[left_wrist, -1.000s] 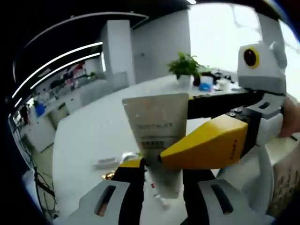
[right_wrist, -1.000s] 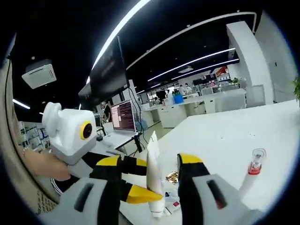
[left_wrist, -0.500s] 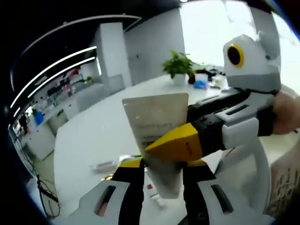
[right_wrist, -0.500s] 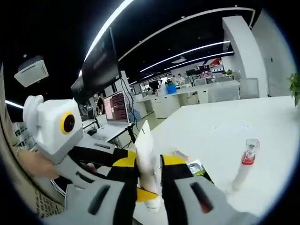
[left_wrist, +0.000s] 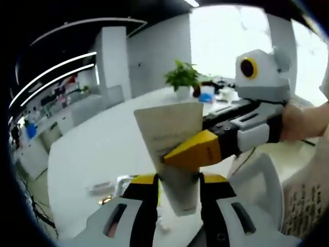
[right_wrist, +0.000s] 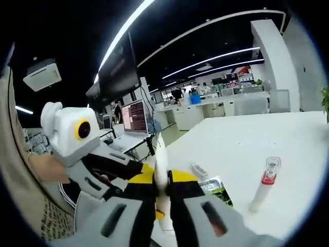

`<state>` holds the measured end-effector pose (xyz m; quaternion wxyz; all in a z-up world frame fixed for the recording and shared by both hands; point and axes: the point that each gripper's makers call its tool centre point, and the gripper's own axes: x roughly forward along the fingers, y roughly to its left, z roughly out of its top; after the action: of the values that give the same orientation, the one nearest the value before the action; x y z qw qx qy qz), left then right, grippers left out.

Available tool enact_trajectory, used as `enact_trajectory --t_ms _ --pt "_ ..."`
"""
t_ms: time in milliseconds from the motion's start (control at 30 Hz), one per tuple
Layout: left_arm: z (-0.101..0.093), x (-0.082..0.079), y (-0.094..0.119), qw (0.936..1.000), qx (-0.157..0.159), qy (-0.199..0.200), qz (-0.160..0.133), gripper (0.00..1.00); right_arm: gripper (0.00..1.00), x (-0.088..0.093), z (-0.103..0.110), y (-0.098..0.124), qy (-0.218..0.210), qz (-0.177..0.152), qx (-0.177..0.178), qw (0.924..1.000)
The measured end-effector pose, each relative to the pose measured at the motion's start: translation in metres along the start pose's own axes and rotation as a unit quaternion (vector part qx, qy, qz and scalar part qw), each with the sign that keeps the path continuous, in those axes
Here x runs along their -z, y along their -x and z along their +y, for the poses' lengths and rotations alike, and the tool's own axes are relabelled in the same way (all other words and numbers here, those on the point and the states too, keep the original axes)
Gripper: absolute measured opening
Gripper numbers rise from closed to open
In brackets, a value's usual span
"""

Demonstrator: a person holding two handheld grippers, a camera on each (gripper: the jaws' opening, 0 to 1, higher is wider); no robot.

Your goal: Arrange the skincare products in the storage area until every visible bottle or jar stands upright without overlapping.

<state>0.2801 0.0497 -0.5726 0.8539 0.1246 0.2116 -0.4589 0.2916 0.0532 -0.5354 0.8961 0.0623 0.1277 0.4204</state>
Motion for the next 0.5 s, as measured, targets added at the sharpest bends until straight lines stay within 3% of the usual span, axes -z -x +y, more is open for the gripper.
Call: enact_trajectory --t_ms 100,233,333,500 --pt "-0.009 -0.006 0.003 0.9988 0.044 0.007 -0.022 0.26 0.07 -0.004 0.003 0.008 0.005 -0.002 -0.035 0.9994" --pt "-0.018 -0.007 0.006 0.9959 0.086 -0.004 -0.025 0.23 0.07 -0.006 0.015 0.018 0.043 0.006 -0.092 0.9948" --pt "-0.031 -0.007 0.010 0.9894 0.143 0.000 -0.024 0.21 0.07 -0.007 0.025 0.025 0.054 0.014 -0.133 0.9895" --pt "-0.046 -0.011 0.018 0.9786 0.203 0.007 -0.034 0.19 0.06 -0.010 0.044 0.034 0.071 0.012 -0.194 0.9783"
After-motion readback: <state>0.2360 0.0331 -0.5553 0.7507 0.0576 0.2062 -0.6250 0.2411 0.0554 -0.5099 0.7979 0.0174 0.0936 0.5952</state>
